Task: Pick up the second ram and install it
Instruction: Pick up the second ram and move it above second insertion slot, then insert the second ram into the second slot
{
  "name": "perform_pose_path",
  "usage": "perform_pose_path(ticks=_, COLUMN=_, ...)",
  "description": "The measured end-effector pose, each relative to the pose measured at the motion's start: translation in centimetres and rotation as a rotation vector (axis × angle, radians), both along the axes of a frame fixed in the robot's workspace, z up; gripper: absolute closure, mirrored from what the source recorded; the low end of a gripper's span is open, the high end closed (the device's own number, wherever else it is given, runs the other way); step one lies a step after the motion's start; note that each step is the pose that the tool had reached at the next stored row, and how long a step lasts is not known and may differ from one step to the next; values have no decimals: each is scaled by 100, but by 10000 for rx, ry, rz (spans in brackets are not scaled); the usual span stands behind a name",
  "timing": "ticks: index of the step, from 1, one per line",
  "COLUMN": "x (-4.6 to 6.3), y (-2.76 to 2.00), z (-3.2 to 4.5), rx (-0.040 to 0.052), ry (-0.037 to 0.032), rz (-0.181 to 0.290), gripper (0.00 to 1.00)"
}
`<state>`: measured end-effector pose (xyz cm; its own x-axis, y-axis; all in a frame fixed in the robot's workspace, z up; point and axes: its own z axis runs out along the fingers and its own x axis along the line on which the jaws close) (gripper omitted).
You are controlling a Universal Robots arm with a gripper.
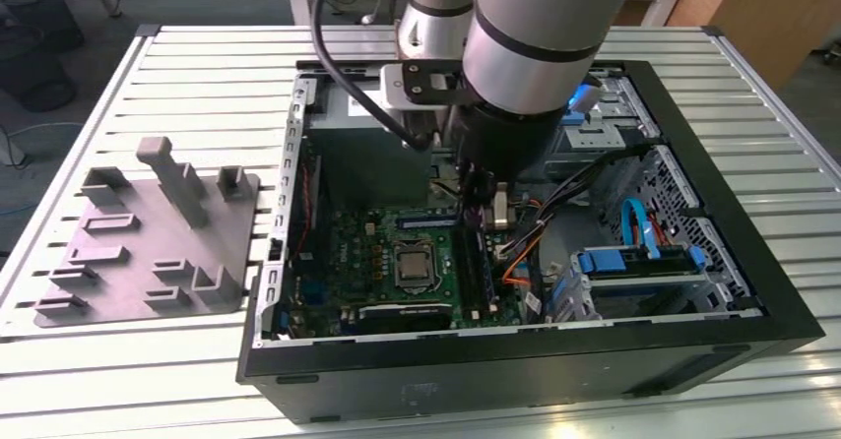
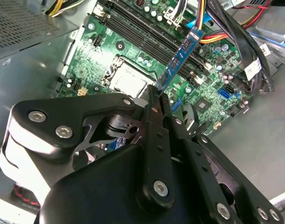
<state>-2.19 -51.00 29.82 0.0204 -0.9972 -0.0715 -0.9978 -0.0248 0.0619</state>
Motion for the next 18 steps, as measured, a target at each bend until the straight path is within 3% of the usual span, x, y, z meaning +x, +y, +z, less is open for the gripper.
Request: perform_pose_path(ticks=18, x=4, y=1, z=-18, rx=0, ry=0, rz=-12, gripper=86)
